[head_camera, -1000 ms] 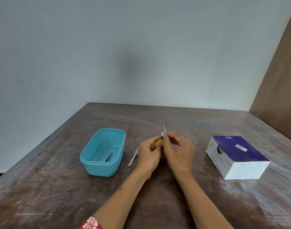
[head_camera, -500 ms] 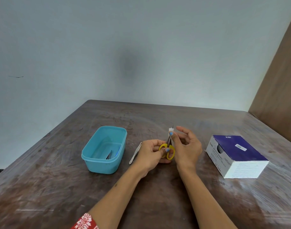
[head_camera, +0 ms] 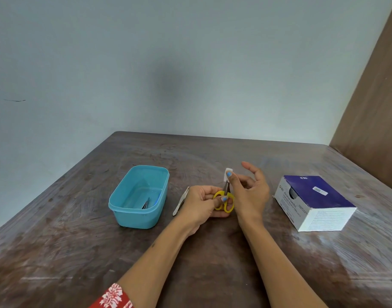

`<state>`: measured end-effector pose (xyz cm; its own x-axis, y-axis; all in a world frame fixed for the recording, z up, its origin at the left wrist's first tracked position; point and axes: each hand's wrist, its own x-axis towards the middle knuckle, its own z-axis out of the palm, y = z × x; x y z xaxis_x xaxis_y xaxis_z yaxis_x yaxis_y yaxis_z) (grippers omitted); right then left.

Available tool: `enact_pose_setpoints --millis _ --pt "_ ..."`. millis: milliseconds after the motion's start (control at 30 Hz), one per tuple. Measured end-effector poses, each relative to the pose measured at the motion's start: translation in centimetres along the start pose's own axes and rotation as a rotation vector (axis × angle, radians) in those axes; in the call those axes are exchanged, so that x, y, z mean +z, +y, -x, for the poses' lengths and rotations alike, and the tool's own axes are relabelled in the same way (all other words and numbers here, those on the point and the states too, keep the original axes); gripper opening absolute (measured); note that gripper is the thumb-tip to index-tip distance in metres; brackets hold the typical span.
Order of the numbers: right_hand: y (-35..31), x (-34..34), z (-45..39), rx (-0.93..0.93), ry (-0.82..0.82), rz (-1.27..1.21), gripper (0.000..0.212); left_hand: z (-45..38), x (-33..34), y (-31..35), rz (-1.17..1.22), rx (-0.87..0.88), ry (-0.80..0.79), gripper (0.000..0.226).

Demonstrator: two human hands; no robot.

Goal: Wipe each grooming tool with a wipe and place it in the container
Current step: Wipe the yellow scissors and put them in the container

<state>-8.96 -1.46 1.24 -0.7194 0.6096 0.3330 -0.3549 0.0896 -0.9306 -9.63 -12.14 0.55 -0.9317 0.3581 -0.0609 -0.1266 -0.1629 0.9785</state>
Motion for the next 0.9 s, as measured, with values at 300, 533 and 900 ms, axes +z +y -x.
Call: enact_pose_setpoints --millis 300,533,900 --pt "0.0 -0.6 0.0 0.026 -0.002 -0.021 0.028 0.4 0.1 0.4 0.0 -0.043 -0.03 0.028" --pt "-0.2 -0.6 -0.1 0.031 -0.023 -0.057 0.028 0.6 0.2 0.4 -0.028 -0.024 -0.012 0.029" --pt "0.2 -0.6 -0.4 0.018 -0.046 -0.023 0.025 0.8 0.4 0.5 -0.035 -0.002 0.01 0.028"
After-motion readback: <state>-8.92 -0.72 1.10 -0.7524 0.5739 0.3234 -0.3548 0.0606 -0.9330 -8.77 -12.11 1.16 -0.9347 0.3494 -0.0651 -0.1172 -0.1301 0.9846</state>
